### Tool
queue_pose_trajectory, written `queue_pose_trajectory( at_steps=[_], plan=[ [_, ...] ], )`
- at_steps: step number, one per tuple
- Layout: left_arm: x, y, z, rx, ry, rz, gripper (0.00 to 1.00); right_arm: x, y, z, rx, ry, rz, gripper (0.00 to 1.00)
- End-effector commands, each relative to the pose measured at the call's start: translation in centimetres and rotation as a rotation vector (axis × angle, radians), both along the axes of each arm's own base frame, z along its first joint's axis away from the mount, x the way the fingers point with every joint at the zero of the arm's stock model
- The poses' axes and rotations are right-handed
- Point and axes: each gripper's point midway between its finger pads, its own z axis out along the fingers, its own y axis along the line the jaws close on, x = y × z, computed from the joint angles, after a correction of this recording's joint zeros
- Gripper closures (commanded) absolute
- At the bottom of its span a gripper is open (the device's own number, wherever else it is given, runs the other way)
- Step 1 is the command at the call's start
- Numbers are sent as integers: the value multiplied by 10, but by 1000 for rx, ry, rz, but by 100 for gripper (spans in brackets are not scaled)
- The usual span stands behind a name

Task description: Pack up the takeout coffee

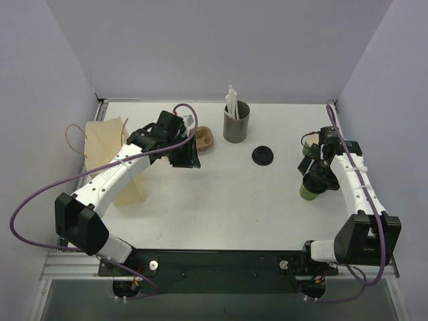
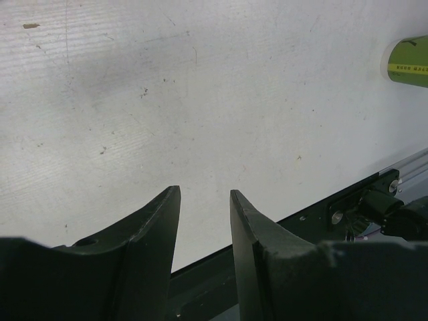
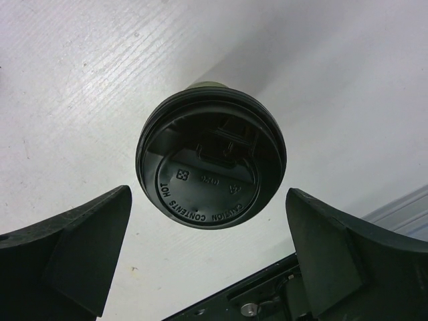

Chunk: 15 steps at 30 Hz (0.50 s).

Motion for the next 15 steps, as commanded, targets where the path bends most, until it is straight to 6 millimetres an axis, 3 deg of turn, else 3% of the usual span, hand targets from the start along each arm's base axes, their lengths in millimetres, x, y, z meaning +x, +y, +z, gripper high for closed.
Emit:
queue_pose_trajectory(
  at_steps=[1,5,9,11,13,15],
  plan=[
    [10,-4,24,-53,-75,-1,54,-13,-2,11,6,31,-16,5],
    [16,-3,26,-52,-80,15,54,-18,-1,20,8,22,-21,4],
    [35,4,30,-36,-94,90,54,-12,7,48,36,-55,13,2],
    [52,12,35,-13,-121,163,54,-1,19,64,50,-97,56,2],
    [68,19,27,26,-117,220,54,12,31,77,54,-131,97,2],
    [88,30,24,75,-132,299,56,25,61,85,77,-163,189,5]
  ],
)
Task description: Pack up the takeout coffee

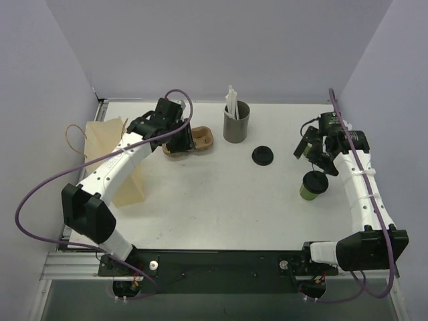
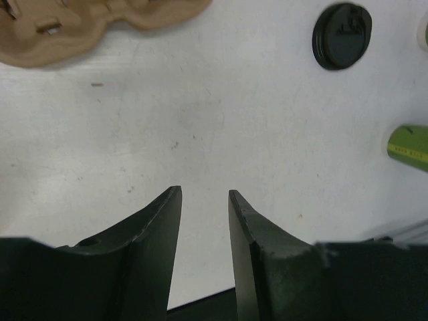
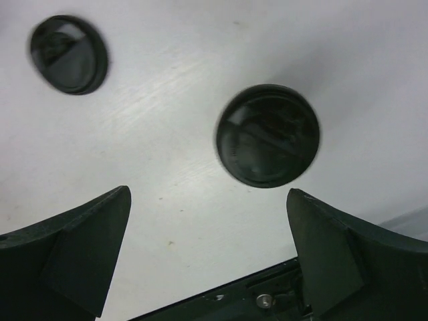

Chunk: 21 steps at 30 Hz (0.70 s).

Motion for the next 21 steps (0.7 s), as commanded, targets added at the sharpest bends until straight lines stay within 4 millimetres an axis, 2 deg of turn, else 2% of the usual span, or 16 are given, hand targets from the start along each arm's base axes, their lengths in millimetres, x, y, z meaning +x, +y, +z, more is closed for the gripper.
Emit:
queue_pose_trajectory(
  at_steps=[1,2,3,5,6,8,9,11,12,13,15,21],
  plan=[
    [54,25,8,72,-82,198,56,20,53,22,49,-44,154,6],
    [62,35,6,102,-94,244,57,31,78,33,65,-87,227,9],
    [70,39,1,123,-93,265,59,41,89,26,65,-70,257,12],
    [83,59,-5,197,-107,322,61,57,120,34,83,-102,337,16],
    [89,64,-14,229,-93,334,62,65,134,25,95,-80,369,19],
    [97,80,-26,288,-78,376,64,81,158,27,132,-112,435,21],
    [101,85,-37,307,-60,387,64,86,172,17,143,-98,469,24],
    [110,95,-49,318,-43,417,65,99,193,14,179,-121,521,27],
    [112,99,-54,325,-36,427,64,105,206,6,184,-109,548,29],
    [117,101,-56,330,-44,433,65,110,214,3,188,-113,567,30],
    [125,110,-72,369,-15,449,65,116,228,-6,199,-94,605,33],
    [146,115,-98,380,31,459,66,123,244,-18,217,-73,643,34]
  ],
)
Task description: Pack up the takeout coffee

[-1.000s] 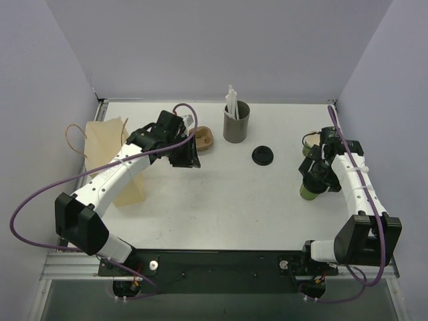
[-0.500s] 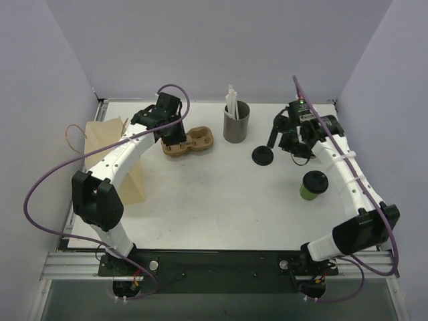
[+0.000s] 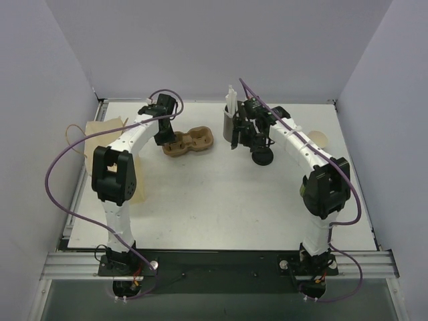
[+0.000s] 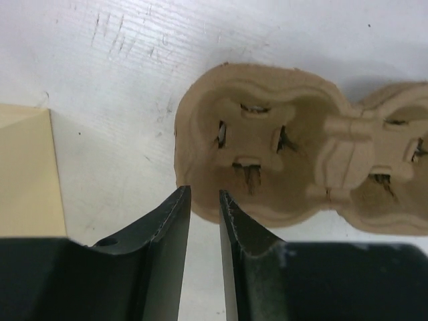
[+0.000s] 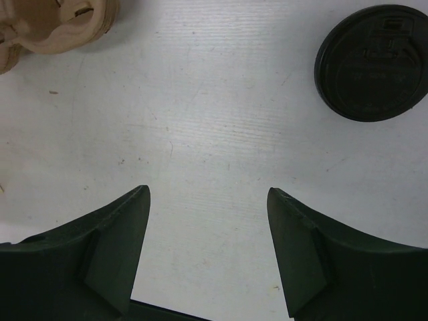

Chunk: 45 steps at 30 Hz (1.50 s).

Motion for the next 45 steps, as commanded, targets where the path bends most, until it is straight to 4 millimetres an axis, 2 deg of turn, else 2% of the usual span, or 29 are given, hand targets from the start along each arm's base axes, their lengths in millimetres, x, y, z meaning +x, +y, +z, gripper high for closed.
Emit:
queue_pose_trajectory(
  at_steps=[1,5,20,26,34,40,45],
  plan=[
    [24,6,6,13,-40,23,66,9,15,21,48,-52,47,34],
    [26,14,-7,15,-12,45,66,10,16,17,47,-42,56,34],
    [23,28,-7,-20,-33,59,61,8,22,4,46,-14,66,35],
    [28,27,10,-31,-75,40,61,7,25,1,41,-9,67,35],
    [30,32,19,-24,-88,35,61,8,27,-1,40,-4,68,35],
    [34,39,17,-19,-83,39,60,9,29,-4,41,3,69,35],
    [37,41,5,-25,-56,33,60,9,30,-5,41,3,70,35]
  ],
)
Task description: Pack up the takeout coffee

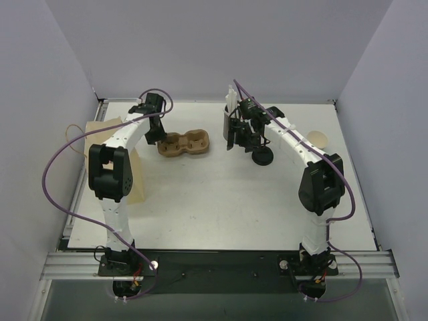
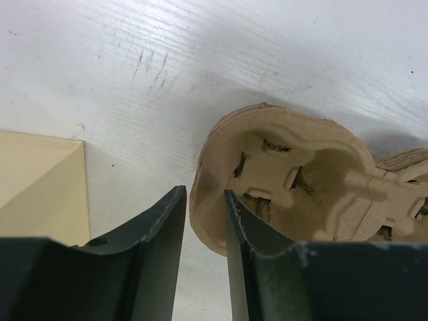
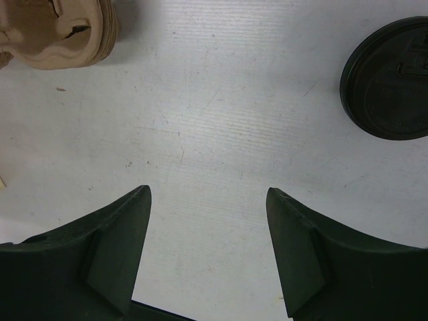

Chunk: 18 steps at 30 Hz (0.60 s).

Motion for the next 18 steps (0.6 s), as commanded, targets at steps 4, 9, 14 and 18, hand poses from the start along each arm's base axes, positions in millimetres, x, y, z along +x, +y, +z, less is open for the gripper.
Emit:
queue_pose_trajectory(
  at_steps=[4,9,14,18],
  plan=[
    [20,-1,21,-26,-67,-27,62,6,6,7,14,-15,4,36],
    [20,-3,12,-31,-41,-39,63,5,7,6,12,-11,4,36],
    [18,-4,4,-37,-17,-42,64,6,8,6,15,-11,3,36],
    [17,-3,2,-33,-16,-38,64,6,9,6,16,-10,6,36]
  ],
)
